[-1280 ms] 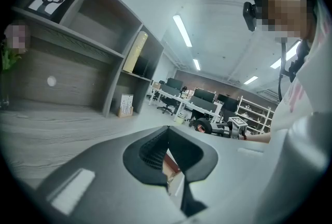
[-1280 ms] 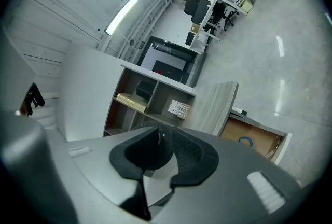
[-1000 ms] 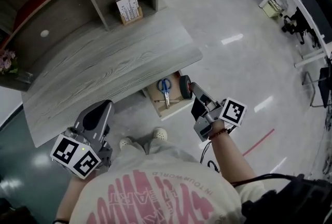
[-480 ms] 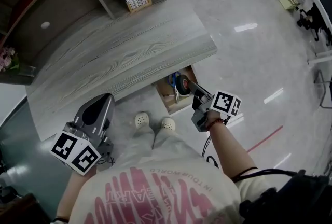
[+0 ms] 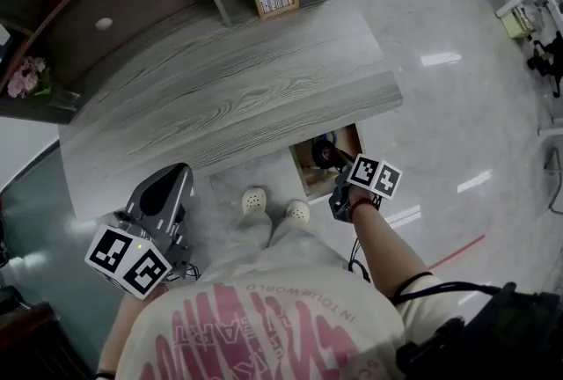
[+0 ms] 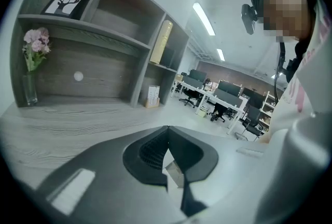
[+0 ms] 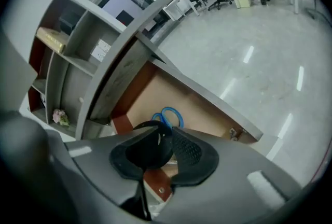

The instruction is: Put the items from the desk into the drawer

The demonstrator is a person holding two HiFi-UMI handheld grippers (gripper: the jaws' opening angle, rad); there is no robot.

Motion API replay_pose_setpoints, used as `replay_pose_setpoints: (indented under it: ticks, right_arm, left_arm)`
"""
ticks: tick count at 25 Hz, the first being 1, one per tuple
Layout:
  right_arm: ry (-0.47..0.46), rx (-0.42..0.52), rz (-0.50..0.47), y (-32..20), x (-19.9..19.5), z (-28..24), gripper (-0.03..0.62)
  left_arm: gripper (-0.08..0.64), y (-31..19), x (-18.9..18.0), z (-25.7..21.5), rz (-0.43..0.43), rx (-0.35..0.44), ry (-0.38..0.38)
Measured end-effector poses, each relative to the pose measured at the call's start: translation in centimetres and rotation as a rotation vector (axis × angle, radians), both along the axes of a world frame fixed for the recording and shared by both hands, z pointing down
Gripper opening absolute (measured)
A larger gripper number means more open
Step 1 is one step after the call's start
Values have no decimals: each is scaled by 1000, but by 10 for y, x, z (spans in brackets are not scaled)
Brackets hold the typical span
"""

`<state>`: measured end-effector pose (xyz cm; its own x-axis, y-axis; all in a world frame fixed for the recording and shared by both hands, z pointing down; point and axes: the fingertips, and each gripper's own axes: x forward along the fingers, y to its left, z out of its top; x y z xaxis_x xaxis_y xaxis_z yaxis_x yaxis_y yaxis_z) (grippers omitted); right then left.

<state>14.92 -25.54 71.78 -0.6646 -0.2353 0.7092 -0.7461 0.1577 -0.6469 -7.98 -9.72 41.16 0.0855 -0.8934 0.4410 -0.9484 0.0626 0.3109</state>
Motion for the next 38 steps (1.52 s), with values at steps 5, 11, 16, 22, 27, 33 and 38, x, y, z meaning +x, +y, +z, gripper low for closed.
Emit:
replay_pose_setpoints:
  ticks: [5,11,16,22,27,33,38]
  right_arm:
    - [129,90,-96,1,-9,14,87]
    - [215,122,-163,6,-18,20,18]
    - [203,84,-149,7,-17,21,18]
    - [154,75,-81,7,-11,-4,3]
    - [-36,123,-6,8,-11,-73,3]
    - [-293,385,-6,-15,-28,-210,3]
    - [-418,792,-109,-17,-36,-346,3]
  left_arm:
    - [20,13,-16,3,-47,-7,-4]
    - [20,22,-30,3,-83,-7,-2]
    - [20,24,-35,2,-87,3,0]
    - [20,16,-36,-1,-60,40,24]
    - [20,0,-31,-17,1,106,37]
    - [20,-13,-32,-52,66,207,42]
    - [20,-16,-36,-94,109,330,31]
